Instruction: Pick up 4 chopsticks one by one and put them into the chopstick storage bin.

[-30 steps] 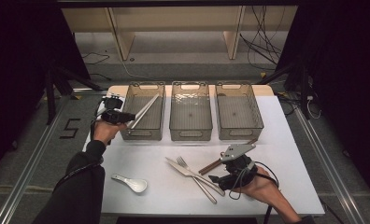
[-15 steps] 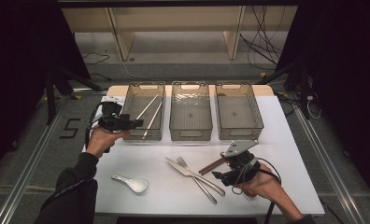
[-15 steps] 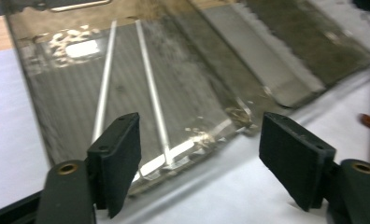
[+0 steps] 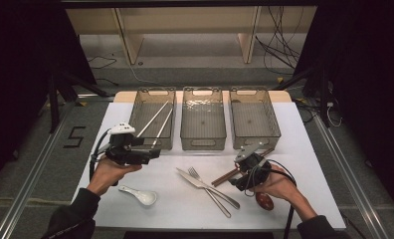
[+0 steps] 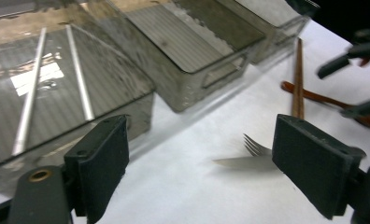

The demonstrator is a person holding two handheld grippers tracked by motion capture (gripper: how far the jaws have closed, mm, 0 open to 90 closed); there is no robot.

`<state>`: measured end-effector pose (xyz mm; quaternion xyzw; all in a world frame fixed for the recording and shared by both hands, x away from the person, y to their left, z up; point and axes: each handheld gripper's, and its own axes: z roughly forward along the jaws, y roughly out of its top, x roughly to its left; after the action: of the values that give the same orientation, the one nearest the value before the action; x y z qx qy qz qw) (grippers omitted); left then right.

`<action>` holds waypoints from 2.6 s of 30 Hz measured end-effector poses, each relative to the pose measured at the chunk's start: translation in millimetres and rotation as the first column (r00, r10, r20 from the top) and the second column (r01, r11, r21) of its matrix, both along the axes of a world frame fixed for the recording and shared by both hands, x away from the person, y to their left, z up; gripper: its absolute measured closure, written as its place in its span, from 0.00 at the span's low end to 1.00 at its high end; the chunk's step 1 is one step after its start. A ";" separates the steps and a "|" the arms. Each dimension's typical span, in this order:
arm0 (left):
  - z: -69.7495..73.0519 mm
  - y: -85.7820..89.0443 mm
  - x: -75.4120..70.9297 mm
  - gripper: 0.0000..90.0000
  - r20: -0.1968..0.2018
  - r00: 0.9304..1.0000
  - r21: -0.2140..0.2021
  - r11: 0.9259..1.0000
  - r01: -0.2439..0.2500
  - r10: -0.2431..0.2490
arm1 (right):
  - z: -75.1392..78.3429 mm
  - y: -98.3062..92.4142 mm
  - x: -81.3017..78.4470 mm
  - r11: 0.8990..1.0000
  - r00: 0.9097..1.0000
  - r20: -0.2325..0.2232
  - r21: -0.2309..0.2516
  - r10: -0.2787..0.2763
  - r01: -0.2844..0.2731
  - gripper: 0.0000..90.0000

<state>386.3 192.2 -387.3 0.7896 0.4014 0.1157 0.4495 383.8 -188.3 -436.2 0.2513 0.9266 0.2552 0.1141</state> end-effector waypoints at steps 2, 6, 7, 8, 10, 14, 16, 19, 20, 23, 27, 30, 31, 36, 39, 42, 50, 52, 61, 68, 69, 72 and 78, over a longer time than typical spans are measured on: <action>-1.8 -2.8 -5.0 0.20 0.007 1.000 0.007 1.000 0.011 -0.011 | -3.1 0.9 2.9 1.000 1.000 0.003 -0.020 -0.001 0.001 0.33; -4.2 -6.2 -15.0 0.20 0.030 0.999 0.027 0.999 0.026 -0.026 | -6.3 1.0 6.0 0.999 1.000 -0.005 -0.039 0.014 -0.014 0.33; -4.6 -6.7 -17.3 0.20 0.031 0.999 0.028 0.999 0.027 -0.028 | -7.2 1.0 6.9 0.999 1.000 -0.005 -0.042 0.017 -0.017 0.34; -5.3 -7.3 -20.0 0.20 0.035 0.999 0.025 0.999 0.027 -0.027 | -8.3 1.1 7.6 0.999 1.000 -0.011 -0.046 0.020 -0.021 0.34; -7.9 -8.6 -25.1 0.20 0.040 0.999 0.023 0.999 0.030 -0.031 | -10.8 1.7 8.9 0.998 1.000 -0.009 -0.059 0.024 -0.024 0.34; -15.1 -10.9 -32.5 0.20 0.036 0.998 0.034 0.999 0.042 -0.043 | -14.4 3.0 11.4 0.996 0.999 -0.014 -0.081 0.029 -0.030 0.35; -16.8 -11.5 -34.8 0.20 0.037 0.998 0.036 0.998 0.051 -0.052 | -16.2 4.0 12.6 0.995 0.999 -0.017 -0.096 0.036 -0.038 0.36; -17.5 -12.1 -37.3 0.20 0.039 0.998 0.007 0.998 0.056 -0.056 | -19.8 5.8 13.2 0.992 0.999 -0.017 -0.122 0.042 -0.044 0.36; -17.6 -12.4 -38.1 0.20 0.040 0.998 0.010 0.998 0.056 -0.057 | -20.6 6.1 13.7 0.991 0.999 -0.016 -0.130 0.041 -0.043 0.36; -18.7 -14.6 -39.9 0.20 0.036 0.997 0.006 0.998 0.069 -0.069 | -22.5 6.7 15.4 0.990 0.999 -0.028 -0.135 0.047 -0.050 0.37; -18.9 -19.0 -41.2 0.20 0.039 0.995 0.001 0.996 0.094 -0.094 | -22.9 7.5 16.4 0.989 0.999 -0.023 -0.137 0.048 -0.050 0.38; -20.7 -19.6 -40.4 0.20 0.032 0.995 0.002 0.995 0.098 -0.098 | -23.1 7.7 16.8 0.989 0.999 -0.020 -0.140 0.051 -0.053 0.38; -21.5 -19.8 -40.0 0.20 0.027 0.995 -0.001 0.995 0.098 -0.098 | -23.2 7.8 17.2 0.988 0.999 -0.017 -0.144 0.051 -0.052 0.38; -22.0 -20.4 -39.7 0.20 0.015 0.994 -0.003 0.994 0.108 -0.108 | -23.9 7.2 19.3 0.989 0.999 -0.023 -0.141 0.042 -0.045 0.38; -21.6 -20.9 -39.8 0.20 0.017 0.994 -0.001 0.994 0.111 -0.111 | -24.0 7.0 19.5 0.989 0.999 -0.024 -0.141 0.042 -0.045 0.38; -21.7 -20.3 -39.7 0.20 0.019 0.994 -0.004 0.994 0.112 -0.112 | -24.1 7.6 19.4 0.988 0.999 -0.025 -0.147 0.047 -0.050 0.38; -22.5 -19.4 -39.0 0.20 0.018 0.993 0.002 0.994 0.113 -0.113 | -21.3 7.9 16.3 0.978 0.995 -0.051 -0.191 0.082 -0.090 0.48; -22.6 -19.5 -39.0 0.20 0.018 0.993 0.002 0.993 0.116 -0.116 | -19.9 8.8 14.7 0.974 0.994 -0.054 -0.205 0.090 -0.100 0.52; -23.2 -20.2 -39.4 0.20 0.022 0.992 0.009 0.992 0.124 -0.124 | -20.3 12.0 9.8 0.948 0.987 -0.084 -0.277 0.135 -0.153 0.64; -24.8 -20.6 -39.0 0.20 0.023 0.992 0.016 0.993 0.121 -0.121 | -19.8 12.0 8.9 0.941 0.985 -0.094 -0.292 0.148 -0.169 0.72; -25.1 -20.7 -38.9 0.20 0.022 0.992 0.017 0.993 0.121 -0.121 | -19.8 12.2 8.6 0.943 0.985 -0.096 -0.288 0.143 -0.165 0.73; -25.0 -21.0 -39.3 0.20 0.022 0.992 0.017 0.993 0.120 -0.121 | -19.3 12.2 8.3 0.937 0.983 -0.103 -0.300 0.155 -0.179 0.77; -25.9 -21.2 -38.7 0.20 0.019 0.992 0.033 0.992 0.125 -0.125 | -18.2 12.3 7.2 0.923 0.976 -0.122 -0.324 0.179 -0.209 0.83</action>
<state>347.6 171.1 -413.1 0.8189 0.3445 0.1019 0.4476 391.1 -176.0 -454.5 0.1464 0.9810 0.0925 0.0874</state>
